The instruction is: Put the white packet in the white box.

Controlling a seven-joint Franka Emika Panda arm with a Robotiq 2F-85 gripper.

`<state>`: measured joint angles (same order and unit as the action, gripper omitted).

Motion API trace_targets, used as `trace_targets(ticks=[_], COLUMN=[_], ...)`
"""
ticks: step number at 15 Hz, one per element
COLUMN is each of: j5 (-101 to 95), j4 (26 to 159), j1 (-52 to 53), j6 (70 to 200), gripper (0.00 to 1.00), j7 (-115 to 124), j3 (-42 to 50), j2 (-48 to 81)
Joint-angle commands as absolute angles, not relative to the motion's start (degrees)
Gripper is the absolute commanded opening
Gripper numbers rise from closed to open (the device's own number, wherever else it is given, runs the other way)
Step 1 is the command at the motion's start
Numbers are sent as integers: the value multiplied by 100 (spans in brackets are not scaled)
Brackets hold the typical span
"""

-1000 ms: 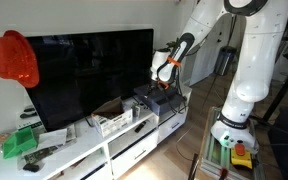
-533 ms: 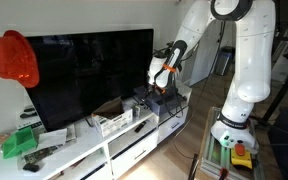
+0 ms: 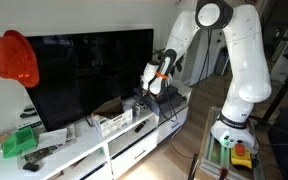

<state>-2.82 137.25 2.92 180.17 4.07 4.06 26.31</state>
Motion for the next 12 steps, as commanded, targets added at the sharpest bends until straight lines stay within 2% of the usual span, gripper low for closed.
trace_targets(ticks=[1, 3, 12], j5=[-246, -242, -213], j4=[13162, 12961, 12567], j1=[467, 495, 566], j6=[18016, 18013, 17859], gripper=[77, 66, 2], j7=[326, 319, 363], j3=[510, 499, 569], j2=[3154, 3317, 3676])
